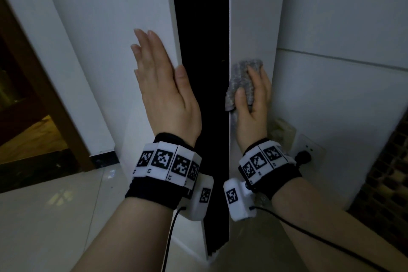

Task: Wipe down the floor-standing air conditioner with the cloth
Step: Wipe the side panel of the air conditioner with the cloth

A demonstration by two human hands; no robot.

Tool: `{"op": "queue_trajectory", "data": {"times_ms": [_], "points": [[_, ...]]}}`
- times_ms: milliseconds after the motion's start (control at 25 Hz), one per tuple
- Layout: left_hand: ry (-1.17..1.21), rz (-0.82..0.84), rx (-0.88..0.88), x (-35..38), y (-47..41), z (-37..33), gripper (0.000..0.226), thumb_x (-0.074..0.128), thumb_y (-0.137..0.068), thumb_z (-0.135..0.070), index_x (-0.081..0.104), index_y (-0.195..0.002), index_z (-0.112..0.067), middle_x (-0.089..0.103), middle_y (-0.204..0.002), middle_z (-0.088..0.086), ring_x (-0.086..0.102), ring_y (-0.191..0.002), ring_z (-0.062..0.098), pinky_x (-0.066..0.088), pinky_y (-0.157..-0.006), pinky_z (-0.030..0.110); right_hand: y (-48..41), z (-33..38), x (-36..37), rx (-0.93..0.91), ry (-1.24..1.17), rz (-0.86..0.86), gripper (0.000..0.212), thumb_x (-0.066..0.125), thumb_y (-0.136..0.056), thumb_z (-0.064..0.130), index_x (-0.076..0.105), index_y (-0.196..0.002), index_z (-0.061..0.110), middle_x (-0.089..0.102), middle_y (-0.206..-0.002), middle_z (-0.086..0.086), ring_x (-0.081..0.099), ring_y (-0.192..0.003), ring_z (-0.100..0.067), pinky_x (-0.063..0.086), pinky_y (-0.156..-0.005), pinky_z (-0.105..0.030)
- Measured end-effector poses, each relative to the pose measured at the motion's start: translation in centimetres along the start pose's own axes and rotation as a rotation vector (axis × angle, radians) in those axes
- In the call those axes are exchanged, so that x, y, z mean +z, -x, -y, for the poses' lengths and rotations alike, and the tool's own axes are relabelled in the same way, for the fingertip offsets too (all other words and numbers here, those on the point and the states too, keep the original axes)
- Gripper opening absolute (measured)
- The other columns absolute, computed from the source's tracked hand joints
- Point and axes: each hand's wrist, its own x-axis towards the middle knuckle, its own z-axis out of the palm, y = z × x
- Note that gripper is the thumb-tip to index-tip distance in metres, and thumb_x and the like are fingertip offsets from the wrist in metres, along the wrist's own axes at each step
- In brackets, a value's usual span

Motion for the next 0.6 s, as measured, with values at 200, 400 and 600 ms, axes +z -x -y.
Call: {"op": "queue_trajectory", "data": {"times_ms": [200, 400, 600], "points": [[0.030, 0.032, -0.024, -0.4, 2.0, 1.6, 0.050, 0.025, -0.103, -0.015, 0.012, -0.149, -0.001, 0.006, -0.158, 0.019, 0.001, -0.146, 0.027, 0.000, -0.120, 0.033, 0.1, 0.1, -0.1, 0.062, -0.036, -0.015, 0.036, 0.046, -0.097, 0.019, 0.039, -0.131, 0.029, 0.024, -0.152, -0.009, 0.024, -0.137, -0.011, 0.021, -0.116, -0.028], [0.072, 0.040, -0.056, -0.5, 3.6, 2.9, 0.051, 0.027, -0.102, -0.017, 0.015, -0.150, -0.005, 0.006, -0.158, 0.019, 0.001, -0.146, 0.028, 0.000, -0.118, 0.030, 1.6, 0.3, 0.5, -0.034, 0.000, -0.022, 0.037, 0.047, -0.094, 0.019, 0.038, -0.128, 0.030, 0.025, -0.150, -0.012, 0.025, -0.138, -0.019, 0.021, -0.117, -0.033], [0.092, 0.056, -0.064, -0.7, 4.0, 3.9, 0.052, 0.029, -0.100, -0.021, 0.019, -0.149, -0.006, 0.007, -0.157, 0.022, 0.002, -0.146, 0.034, 0.002, -0.118, 0.035, 2.3, 0.5, 0.7, -0.076, 0.026, -0.024, 0.037, 0.048, -0.094, 0.018, 0.039, -0.130, 0.026, 0.026, -0.149, -0.012, 0.025, -0.139, -0.022, 0.022, -0.117, -0.034]]}}
